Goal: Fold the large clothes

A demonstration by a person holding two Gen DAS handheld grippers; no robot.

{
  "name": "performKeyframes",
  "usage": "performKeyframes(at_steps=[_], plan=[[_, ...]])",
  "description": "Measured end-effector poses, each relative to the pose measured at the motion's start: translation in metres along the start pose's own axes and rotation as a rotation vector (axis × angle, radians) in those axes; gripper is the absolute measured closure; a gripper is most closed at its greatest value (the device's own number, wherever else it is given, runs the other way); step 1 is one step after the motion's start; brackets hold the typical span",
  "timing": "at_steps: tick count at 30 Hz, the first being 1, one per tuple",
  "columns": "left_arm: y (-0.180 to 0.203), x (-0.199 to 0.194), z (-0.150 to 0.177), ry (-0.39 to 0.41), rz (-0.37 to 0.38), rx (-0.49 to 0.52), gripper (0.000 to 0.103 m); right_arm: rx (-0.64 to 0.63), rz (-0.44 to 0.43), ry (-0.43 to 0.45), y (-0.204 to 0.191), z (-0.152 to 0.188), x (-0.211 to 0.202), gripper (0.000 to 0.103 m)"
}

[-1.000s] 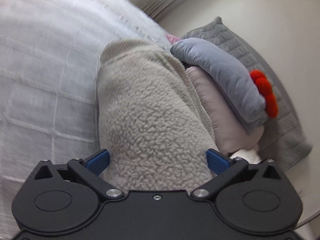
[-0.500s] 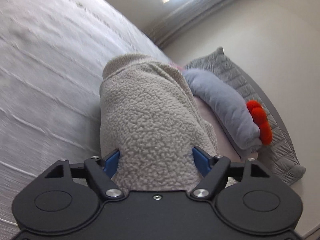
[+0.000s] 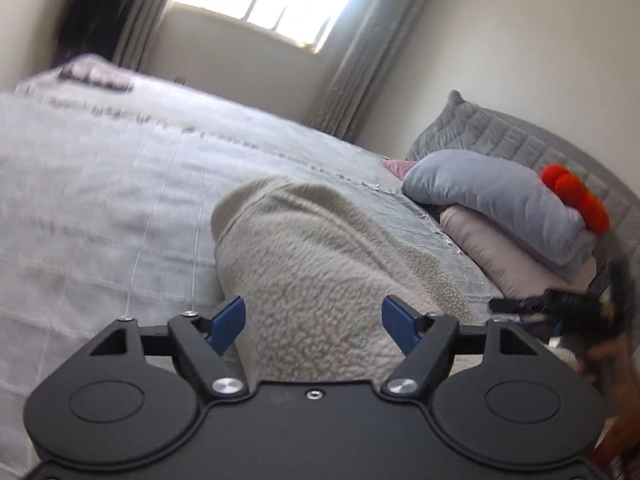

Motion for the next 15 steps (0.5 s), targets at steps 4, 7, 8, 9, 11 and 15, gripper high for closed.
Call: performKeyframes(at_steps=[4, 7, 8, 9, 11, 15], plan=[[0.013, 0.004, -0.004, 0.019, -0.002, 0.079, 0.043, -0.087, 0.053, 0.077, -0.051, -0.015, -0.026, 0.027], [0.027, 0.015, -0.005, 0.015, 0.020, 0.106, 0.053, -0.130, 0.041, 0.125, -0.095, -0.019, -0.024, 0.027], [0.032, 0.018, -0.004, 0.015, 0.023, 0.122, 0.054, -0.130, 0.028, 0.135, -0.109, -0.019, -0.015, 0.028], [0.036, 0.021, -0.003, 0.016, 0.023, 0.138, 0.054, -0.126, 0.022, 0.155, -0.118, -0.020, -0.005, 0.029], [0.045, 0.027, 0.001, 0.012, 0.015, 0.178, 0.055, -0.131, 0.045, 0.190, -0.126, -0.018, 0.018, 0.030], [0.049, 0.041, 0.027, -0.002, 0.001, 0.259, 0.055, -0.201, 0.256, 0.198, -0.087, 0.002, 0.057, 0.033]])
Point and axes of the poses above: each gripper's, at about its wrist camera, not at the fingertips, and x roughly the way its jaws point, y to its right, z to its underside, the point moved 7 cm from there along x, roughly the way its jaws point, and after that the axes turned 7 degrees about -y, right-handed, at the moved point
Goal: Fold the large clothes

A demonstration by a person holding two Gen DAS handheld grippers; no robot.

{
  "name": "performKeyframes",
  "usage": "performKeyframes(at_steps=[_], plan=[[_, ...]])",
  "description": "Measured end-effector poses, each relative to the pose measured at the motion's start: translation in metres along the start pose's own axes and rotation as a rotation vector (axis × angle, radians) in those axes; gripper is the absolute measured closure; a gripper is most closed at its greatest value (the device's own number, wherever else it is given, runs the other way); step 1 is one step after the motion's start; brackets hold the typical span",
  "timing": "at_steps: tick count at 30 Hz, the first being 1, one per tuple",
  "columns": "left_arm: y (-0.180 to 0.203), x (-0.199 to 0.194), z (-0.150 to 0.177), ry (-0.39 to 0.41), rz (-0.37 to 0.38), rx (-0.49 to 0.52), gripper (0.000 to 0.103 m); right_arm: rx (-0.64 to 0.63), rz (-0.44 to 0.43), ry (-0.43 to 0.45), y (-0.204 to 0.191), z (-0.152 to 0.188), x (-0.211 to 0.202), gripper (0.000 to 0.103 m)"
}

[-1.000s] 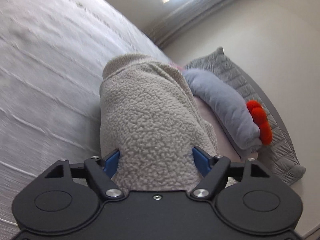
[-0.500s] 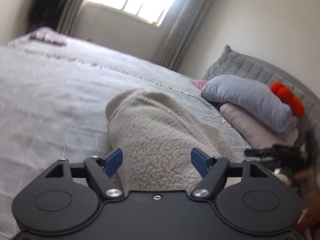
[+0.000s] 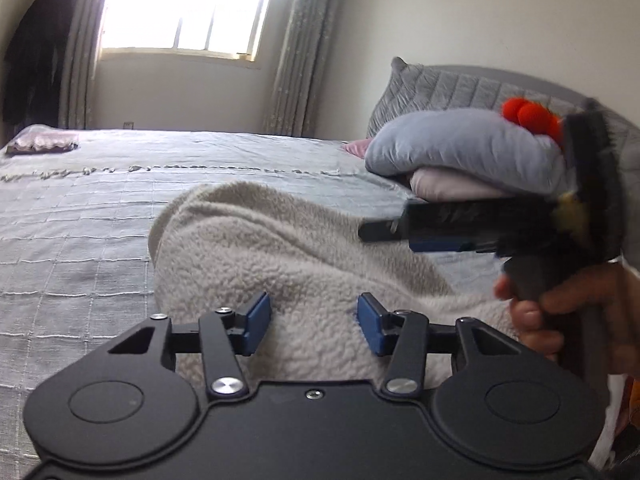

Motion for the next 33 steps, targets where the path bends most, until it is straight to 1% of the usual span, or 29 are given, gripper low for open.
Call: performKeyframes(at_steps=[1, 2, 3, 4, 5, 6, 9, 13, 16, 18, 21, 24, 26, 28, 29, 30, 33], plan=[[0.003, 0.004, 0.007, -0.005, 0.015, 0.015, 0.055, -0.010, 0.040, -0.012, 0.011, 0.012, 0.010, 0.037], [0.006, 0.008, 0.014, -0.003, 0.040, 0.024, 0.055, -0.027, 0.046, -0.005, 0.024, 0.028, 0.019, 0.039], [0.011, 0.012, 0.020, 0.005, 0.048, 0.036, 0.055, -0.047, 0.051, 0.025, 0.031, 0.040, 0.023, 0.039], [0.015, 0.015, 0.023, 0.020, 0.029, 0.058, 0.055, -0.062, 0.055, 0.062, 0.036, 0.048, 0.024, 0.039], [0.019, 0.017, 0.023, 0.031, 0.002, 0.080, 0.054, -0.056, 0.053, 0.079, 0.038, 0.050, 0.022, 0.039], [0.020, 0.017, 0.021, 0.034, -0.011, 0.084, 0.054, -0.047, 0.048, 0.075, 0.040, 0.048, 0.023, 0.039], [0.015, 0.012, 0.013, 0.029, -0.015, 0.054, 0.053, -0.046, 0.036, 0.042, 0.037, 0.040, 0.018, 0.038], [0.017, -0.012, 0.007, 0.032, -0.052, 0.046, 0.053, -0.069, 0.011, 0.042, 0.025, 0.035, -0.011, 0.034], [0.023, -0.030, 0.010, 0.041, -0.066, 0.056, 0.053, -0.099, -0.004, 0.049, 0.018, 0.042, -0.039, 0.034], [0.026, -0.037, 0.017, 0.034, -0.079, 0.051, 0.053, -0.110, -0.011, 0.041, 0.017, 0.049, -0.052, 0.034], [0.027, -0.033, 0.031, -0.004, -0.109, 0.038, 0.053, -0.138, 0.007, 0.018, 0.018, 0.063, -0.062, 0.034], [0.030, -0.029, 0.035, -0.026, -0.131, 0.029, 0.053, -0.150, 0.066, -0.056, 0.026, 0.078, -0.050, 0.031], [0.034, -0.029, 0.031, -0.043, -0.146, 0.024, 0.053, -0.119, 0.045, -0.094, 0.034, 0.084, -0.037, 0.030], [0.035, -0.033, 0.028, -0.055, -0.162, 0.006, 0.053, -0.065, 0.021, -0.101, 0.040, 0.084, -0.034, 0.029], [0.035, -0.036, 0.026, -0.062, -0.166, -0.008, 0.049, -0.049, 0.020, -0.102, 0.041, 0.084, -0.038, 0.029], [0.034, -0.040, 0.026, -0.071, -0.168, -0.029, 0.042, -0.048, 0.026, -0.099, 0.040, 0.083, -0.042, 0.029], [0.035, -0.052, 0.029, -0.098, -0.180, -0.083, 0.038, -0.077, 0.049, -0.089, 0.034, 0.083, -0.059, 0.027]])
Point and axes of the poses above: each gripper's, at about its wrist camera, not at the fingertips, and x roughly the way its jaws point, y to its right, z to its underside, the point moved 7 cm from there along x, roughly the way its jaws point, and after that the axes turned 7 degrees about -y, right-handed, at the moved point
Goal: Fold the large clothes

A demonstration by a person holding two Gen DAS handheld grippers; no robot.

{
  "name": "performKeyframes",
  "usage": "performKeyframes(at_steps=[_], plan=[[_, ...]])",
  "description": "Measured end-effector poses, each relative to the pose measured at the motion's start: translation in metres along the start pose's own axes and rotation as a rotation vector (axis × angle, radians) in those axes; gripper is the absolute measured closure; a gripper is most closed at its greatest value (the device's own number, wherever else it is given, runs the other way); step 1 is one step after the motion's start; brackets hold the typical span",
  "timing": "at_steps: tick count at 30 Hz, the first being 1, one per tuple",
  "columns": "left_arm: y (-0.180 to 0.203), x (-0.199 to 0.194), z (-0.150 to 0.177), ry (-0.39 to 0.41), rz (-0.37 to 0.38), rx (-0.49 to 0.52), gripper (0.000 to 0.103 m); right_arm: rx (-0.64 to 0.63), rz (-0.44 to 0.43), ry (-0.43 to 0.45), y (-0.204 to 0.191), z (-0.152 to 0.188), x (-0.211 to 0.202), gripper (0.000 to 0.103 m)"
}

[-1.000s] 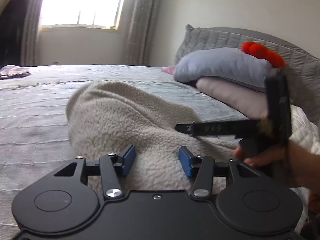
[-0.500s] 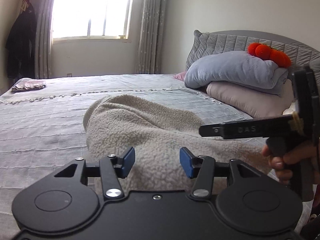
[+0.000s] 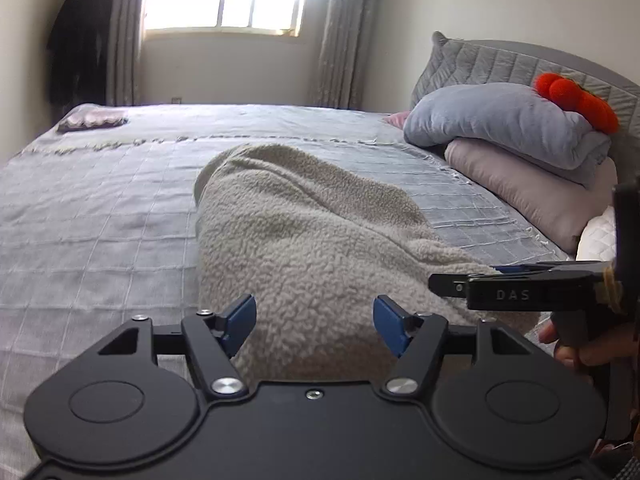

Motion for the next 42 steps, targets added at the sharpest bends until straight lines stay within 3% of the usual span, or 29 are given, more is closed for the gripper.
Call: performKeyframes(at_steps=[2, 9, 14, 19, 31, 42], plan=[[0.000, -0.006, 0.003, -0.026, -0.026, -0.029, 0.036, -0.014, 0.005, -0.002, -0.003, 0.002, -0.014, 0.023], [0.001, -0.034, 0.020, -0.071, -0.141, -0.088, 0.001, -0.067, 0.066, 0.035, -0.016, 0.012, -0.065, 0.004], [-0.003, -0.046, 0.041, -0.088, -0.269, -0.114, 0.000, -0.038, 0.136, 0.029, -0.015, 0.040, -0.092, 0.000], [-0.001, -0.050, 0.056, -0.119, -0.343, -0.093, 0.000, -0.002, 0.179, -0.008, -0.013, 0.070, -0.098, 0.000], [0.012, -0.049, 0.067, -0.148, -0.300, -0.110, 0.000, -0.058, 0.259, -0.014, -0.019, 0.076, -0.105, 0.000], [0.019, -0.051, 0.072, -0.155, -0.298, -0.097, 0.000, -0.053, 0.248, -0.025, -0.018, 0.080, -0.107, 0.000]])
Point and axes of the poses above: each gripper's, at about its wrist camera, not at the fingertips, and x roughly the way its jaws point, y to its right, z to its underside, the point moved 7 cm from there along x, roughly the way its jaws point, and after that the axes turned 7 degrees about -y, right-handed, at the moved point
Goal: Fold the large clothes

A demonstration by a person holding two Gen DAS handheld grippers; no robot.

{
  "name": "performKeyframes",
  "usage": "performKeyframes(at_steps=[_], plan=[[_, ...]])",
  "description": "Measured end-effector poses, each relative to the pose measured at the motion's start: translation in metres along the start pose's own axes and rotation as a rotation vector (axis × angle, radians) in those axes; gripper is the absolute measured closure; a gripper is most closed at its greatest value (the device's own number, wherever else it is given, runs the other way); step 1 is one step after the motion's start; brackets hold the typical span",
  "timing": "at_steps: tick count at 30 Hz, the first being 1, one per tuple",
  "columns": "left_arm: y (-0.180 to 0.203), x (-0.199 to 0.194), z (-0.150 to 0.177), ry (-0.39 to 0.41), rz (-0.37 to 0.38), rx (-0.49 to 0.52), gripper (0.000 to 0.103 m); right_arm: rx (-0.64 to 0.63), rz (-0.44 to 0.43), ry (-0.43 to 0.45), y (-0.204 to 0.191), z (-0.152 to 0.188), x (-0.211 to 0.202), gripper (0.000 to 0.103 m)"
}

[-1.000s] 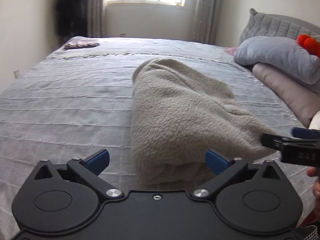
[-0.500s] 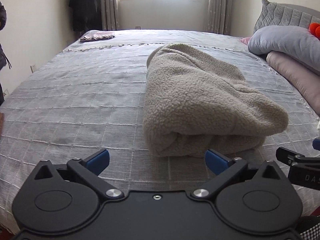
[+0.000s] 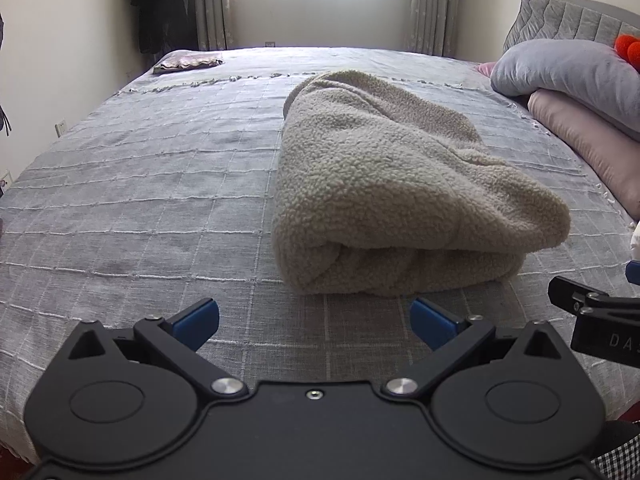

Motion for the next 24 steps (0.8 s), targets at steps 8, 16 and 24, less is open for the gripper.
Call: performKeyframes(at_steps=[8, 16, 24], plan=[[0.0013, -0.0017, -0.0006, 0.003, 0.004, 0.007, 0.000, 0.004, -0.004, 0.009, 0.0024, -0.0004, -0.0015, 0.000], [0.0013, -0.0045, -0.0010, 0.005, 0.005, 0.006, 0.000, -0.001, -0.008, 0.009, 0.0033, 0.0000, -0.0025, 0.000], [0.0025, -0.0060, -0.0005, 0.006, 0.008, 0.008, 0.000, -0.001, -0.007, 0.007, 0.0030, 0.0011, -0.0031, 0.000]])
Point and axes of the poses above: each gripper's, at about its wrist camera, not at the fingertips, and x roughly the way its jaws point, y to its right, z to its underside, the point moved 7 cm from there along x, roughly the way its jaws point, and after that the axes turned 7 degrees about -y, right-handed, at the moved point
